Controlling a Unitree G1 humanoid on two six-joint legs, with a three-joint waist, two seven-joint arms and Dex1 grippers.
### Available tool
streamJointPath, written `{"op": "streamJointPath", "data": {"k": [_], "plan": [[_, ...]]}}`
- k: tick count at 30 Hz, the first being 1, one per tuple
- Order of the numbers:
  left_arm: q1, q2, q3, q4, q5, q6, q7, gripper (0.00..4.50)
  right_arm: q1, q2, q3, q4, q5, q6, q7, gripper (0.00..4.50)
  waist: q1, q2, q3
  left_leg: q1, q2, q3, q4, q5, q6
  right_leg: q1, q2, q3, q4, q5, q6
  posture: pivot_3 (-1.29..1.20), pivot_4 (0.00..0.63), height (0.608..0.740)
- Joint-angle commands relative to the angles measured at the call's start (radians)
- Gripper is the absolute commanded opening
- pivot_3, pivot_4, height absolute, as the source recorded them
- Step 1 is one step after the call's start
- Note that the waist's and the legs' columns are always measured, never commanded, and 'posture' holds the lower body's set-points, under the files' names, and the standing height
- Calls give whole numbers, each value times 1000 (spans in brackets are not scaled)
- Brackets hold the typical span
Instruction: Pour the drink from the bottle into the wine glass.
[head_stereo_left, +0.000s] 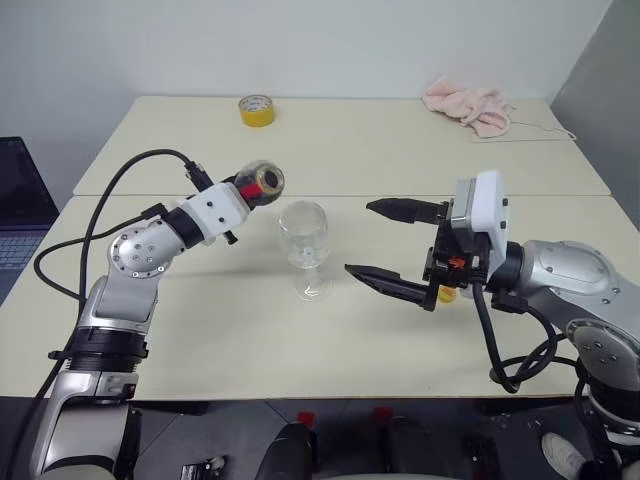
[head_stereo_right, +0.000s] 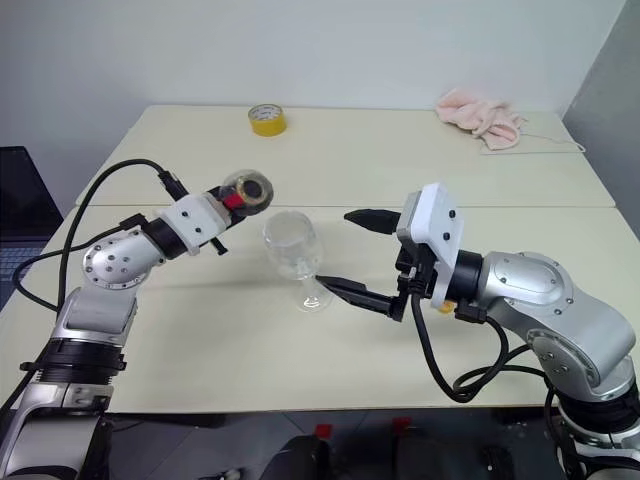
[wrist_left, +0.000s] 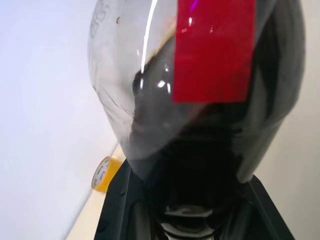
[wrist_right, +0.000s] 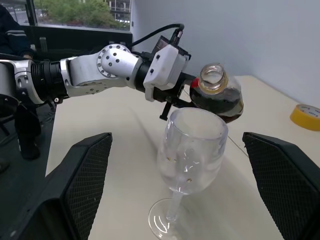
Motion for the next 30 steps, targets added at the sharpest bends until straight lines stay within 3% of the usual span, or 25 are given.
{"op": "streamJointPath", "data": {"k": [1, 17, 30], "plan": [[-42, 23, 13, -8, 12, -74, 16, 917, -17, 9, 0, -8, -21, -30, 1, 4500, 0, 0, 0, 0, 0, 0, 0, 0, 0, 0, 0, 0, 0, 0, 0, 0, 150, 740], [-95, 60, 10, 66, 140, -251, 111, 896, -18, 40, 20, 5, -72, -37, 3, 4500, -3, 0, 0, 0, 0, 0, 0, 0, 0, -1, 0, 0, 1, 0, 0, 0, 150, 740], [-135, 71, -9, 88, 239, -290, 195, 895, -44, 57, 16, 6, -66, -13, -3, 4500, -6, 0, 0, -1, 0, 0, 0, 0, 0, -1, 0, 0, 1, 0, 0, 0, 150, 740]]}}
